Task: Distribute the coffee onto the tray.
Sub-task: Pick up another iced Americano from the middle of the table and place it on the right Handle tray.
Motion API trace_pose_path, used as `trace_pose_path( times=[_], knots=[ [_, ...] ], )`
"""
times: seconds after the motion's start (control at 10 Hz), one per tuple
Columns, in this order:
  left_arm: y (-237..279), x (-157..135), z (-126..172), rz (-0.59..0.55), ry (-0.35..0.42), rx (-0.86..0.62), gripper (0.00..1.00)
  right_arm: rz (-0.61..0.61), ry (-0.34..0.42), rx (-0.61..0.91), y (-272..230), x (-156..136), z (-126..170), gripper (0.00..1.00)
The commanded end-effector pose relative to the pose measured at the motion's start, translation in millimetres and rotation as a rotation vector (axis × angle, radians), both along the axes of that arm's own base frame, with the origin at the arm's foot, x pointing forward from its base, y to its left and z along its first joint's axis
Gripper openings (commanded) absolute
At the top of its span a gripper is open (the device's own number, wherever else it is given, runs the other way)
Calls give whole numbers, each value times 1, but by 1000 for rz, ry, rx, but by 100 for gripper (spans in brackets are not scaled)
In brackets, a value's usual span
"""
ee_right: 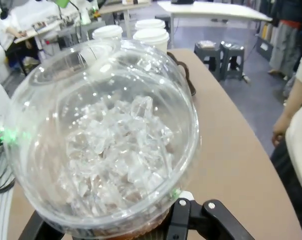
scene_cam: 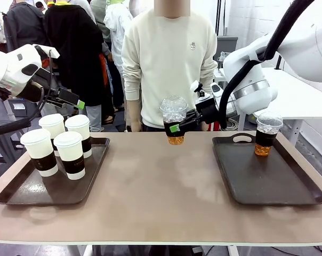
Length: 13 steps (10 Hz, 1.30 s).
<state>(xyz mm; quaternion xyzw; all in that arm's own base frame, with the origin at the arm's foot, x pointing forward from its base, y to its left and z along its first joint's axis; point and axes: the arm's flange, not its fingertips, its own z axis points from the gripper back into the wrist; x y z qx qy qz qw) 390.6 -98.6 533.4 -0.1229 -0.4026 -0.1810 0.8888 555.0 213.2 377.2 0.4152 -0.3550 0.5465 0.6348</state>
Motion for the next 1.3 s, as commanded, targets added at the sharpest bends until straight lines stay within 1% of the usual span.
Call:
trace_pose_path(
  times=[0.0,0.3,0.4,0.5,0.6,0.7,0.9,1.2],
  knots=[
    [2,0,0,5,8,-7,100,-14,10,-5,-2,0,1,54],
    [2,0,0,5,8,-7,100,-14,10,-5,-2,0,1,54],
    [2,0,0,5,8,-7,100,-5,5,-7,-4,1,-4,54],
    [2,0,0,5,8,-7,100,-57,31,2,-16,-8,-5,54],
    [2,0,0,5,8,-7,100,-132,60,17,-34,-25,-5,54],
    [2,0,0,5,8,-7,100,-172,81,23,-44,-40,-7,54],
    [2,0,0,5,8,-7,100,-237,69,30,-57,-61,-11,54],
    [2,0,0,5,8,-7,100,-317,76,45,-92,-92,-15,54]
  ],
)
